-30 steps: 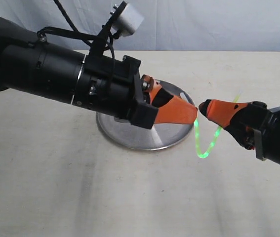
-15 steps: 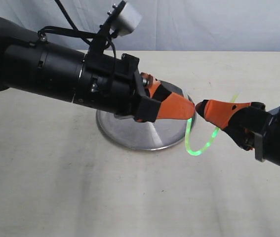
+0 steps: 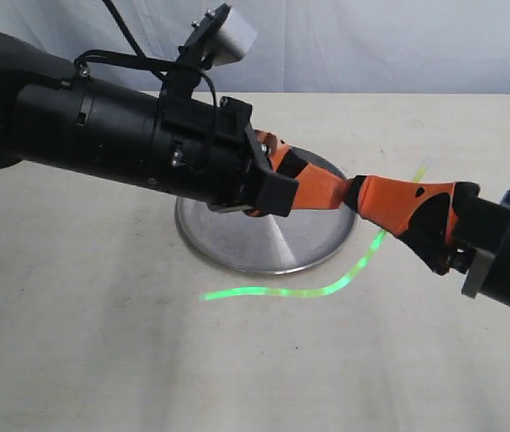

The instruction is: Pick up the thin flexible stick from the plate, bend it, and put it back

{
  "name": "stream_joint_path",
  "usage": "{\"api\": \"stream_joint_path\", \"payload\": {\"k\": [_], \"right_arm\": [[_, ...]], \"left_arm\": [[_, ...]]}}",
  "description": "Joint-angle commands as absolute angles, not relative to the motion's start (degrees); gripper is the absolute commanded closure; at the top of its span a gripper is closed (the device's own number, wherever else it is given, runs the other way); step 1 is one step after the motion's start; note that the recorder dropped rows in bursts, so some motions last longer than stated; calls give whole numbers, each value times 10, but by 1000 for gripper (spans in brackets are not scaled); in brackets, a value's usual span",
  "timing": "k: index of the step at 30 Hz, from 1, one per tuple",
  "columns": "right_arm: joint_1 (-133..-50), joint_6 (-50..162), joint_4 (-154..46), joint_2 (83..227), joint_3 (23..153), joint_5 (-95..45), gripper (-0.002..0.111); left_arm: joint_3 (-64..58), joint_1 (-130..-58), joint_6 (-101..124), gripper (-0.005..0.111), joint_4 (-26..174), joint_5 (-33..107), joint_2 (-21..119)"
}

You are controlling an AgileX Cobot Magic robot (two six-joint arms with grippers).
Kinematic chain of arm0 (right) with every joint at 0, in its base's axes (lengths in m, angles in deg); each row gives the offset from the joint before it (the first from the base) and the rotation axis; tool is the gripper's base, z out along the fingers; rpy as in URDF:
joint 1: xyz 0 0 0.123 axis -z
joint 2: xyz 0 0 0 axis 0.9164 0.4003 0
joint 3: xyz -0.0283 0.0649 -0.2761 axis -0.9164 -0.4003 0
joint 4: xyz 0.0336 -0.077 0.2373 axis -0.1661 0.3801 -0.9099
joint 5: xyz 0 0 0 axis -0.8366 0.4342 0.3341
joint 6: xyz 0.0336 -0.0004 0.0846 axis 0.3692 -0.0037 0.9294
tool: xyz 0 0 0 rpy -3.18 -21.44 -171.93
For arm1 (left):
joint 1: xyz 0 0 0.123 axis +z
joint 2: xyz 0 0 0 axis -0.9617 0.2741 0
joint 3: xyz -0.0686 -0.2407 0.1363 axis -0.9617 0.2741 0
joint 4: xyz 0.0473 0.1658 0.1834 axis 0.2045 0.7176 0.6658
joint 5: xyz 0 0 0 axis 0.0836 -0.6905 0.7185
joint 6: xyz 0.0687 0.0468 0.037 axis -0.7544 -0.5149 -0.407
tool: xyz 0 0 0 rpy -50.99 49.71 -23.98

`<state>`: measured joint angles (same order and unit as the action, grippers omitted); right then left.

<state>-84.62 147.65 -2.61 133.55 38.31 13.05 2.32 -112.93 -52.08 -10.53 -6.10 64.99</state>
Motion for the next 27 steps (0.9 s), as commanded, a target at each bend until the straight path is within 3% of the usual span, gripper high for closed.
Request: {"api": "stream_joint_path", "payload": {"k": [1, 9, 16, 19, 23, 27], "right_arm": [[-848, 1464, -25, 1333, 386, 126, 109], [-848, 1459, -62, 1333, 387, -21, 109], [-848, 1269, -290, 1333, 387, -19, 109], [-848, 1187, -375, 1333, 387, -7, 109], [-848, 1116, -462, 1333, 387, 21, 109], [-848, 1057, -536, 1333, 387, 72, 109]], "left_arm": [[23, -1130, -520, 107, -81, -61, 651], [23, -1060, -352, 107, -41, -58, 632], [23, -1039, -314, 104, -115, -35, 619], [23, -1039, -314, 91, -128, -35, 619], [23, -1039, -314, 62, -164, -35, 619], [23, -1039, -313, 47, -190, -31, 619]]}}
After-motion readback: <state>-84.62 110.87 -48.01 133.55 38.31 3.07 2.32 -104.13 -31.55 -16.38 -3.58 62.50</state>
